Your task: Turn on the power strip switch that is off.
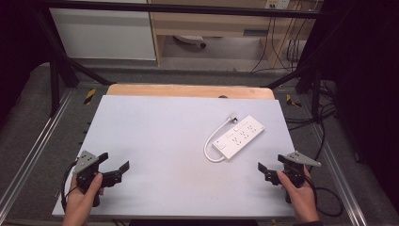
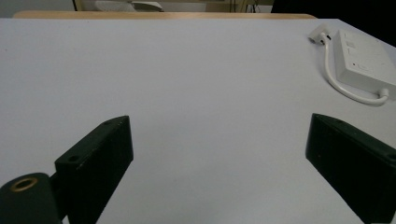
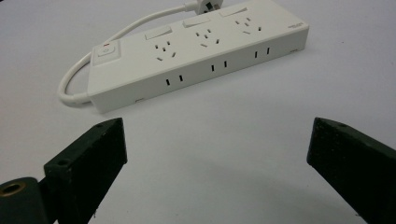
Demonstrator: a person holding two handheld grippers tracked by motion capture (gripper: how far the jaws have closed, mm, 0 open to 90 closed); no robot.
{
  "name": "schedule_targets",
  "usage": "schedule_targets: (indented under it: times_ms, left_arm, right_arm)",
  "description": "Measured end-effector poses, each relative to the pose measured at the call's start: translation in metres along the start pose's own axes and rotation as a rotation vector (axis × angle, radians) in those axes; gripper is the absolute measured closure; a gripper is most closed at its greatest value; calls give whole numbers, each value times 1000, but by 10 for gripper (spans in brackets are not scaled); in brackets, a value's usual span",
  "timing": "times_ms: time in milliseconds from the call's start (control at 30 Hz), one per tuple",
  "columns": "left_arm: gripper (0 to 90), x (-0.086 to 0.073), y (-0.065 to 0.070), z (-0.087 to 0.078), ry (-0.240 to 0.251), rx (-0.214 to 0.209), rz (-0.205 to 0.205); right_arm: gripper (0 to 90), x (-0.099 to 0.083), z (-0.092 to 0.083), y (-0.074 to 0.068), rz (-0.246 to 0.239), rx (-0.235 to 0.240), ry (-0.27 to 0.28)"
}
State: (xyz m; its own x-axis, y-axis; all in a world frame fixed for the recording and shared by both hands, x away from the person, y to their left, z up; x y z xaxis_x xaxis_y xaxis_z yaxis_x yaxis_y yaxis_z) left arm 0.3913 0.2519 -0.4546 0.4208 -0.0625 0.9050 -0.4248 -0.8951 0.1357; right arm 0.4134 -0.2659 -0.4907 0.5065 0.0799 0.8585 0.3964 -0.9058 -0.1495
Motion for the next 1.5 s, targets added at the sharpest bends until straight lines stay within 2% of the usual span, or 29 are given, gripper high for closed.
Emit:
schedule_targets:
  times_ms: [233, 600, 633, 733, 967, 1267, 1300, 1333, 1367, 1500]
  left_arm:
    - [73, -3, 2, 1, -17, -6, 8]
    - [71, -4, -1, -3, -19, 5, 9]
    - [62, -4, 0, -3, -19, 3, 8]
    - [56, -3, 0, -2, -18, -6, 4]
    - [56, -4, 2, -2, -26, -18, 20]
    - [59, -6, -1, -3, -31, -11, 9]
    - [59, -7, -1, -4, -32, -9, 9]
    - [59, -7, -2, -4, -35, -9, 13]
    - [59, -7, -3, -4, -34, -4, 8]
    - [59, -9, -6, -6, -36, 1, 2]
  right_arm:
    - [54, -4, 2, -4, 0, 18, -45]
    - [43, 2, 1, -4, 11, 21, -26]
    - [39, 3, -1, -5, -3, 25, -28]
    - [40, 5, -4, -5, -8, 29, -25]
    - [45, 17, -15, -7, -2, 13, 18]
    - [34, 17, -14, -10, 5, 18, 14]
    - [31, 18, -14, -7, -3, -1, 9]
    - [31, 18, -14, -7, -3, -1, 9]
    - [36, 19, -15, -3, -4, -45, 23]
    - [40, 21, -16, -6, 9, -19, 31]
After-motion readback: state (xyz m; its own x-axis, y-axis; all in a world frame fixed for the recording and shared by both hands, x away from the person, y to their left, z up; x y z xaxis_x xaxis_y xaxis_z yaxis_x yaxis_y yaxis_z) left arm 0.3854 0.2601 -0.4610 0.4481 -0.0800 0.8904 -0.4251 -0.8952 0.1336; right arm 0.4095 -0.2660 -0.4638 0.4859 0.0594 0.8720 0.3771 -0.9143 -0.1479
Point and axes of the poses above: each handheld gripper's, and its own axes: z roughly forward along the jaws, x roughly out of its top, y roughly to its right, the point moved 9 cm from there along z, roughly forward along the jaws, and after that the axes turned 1 degree about y, right-handed, at the moved point
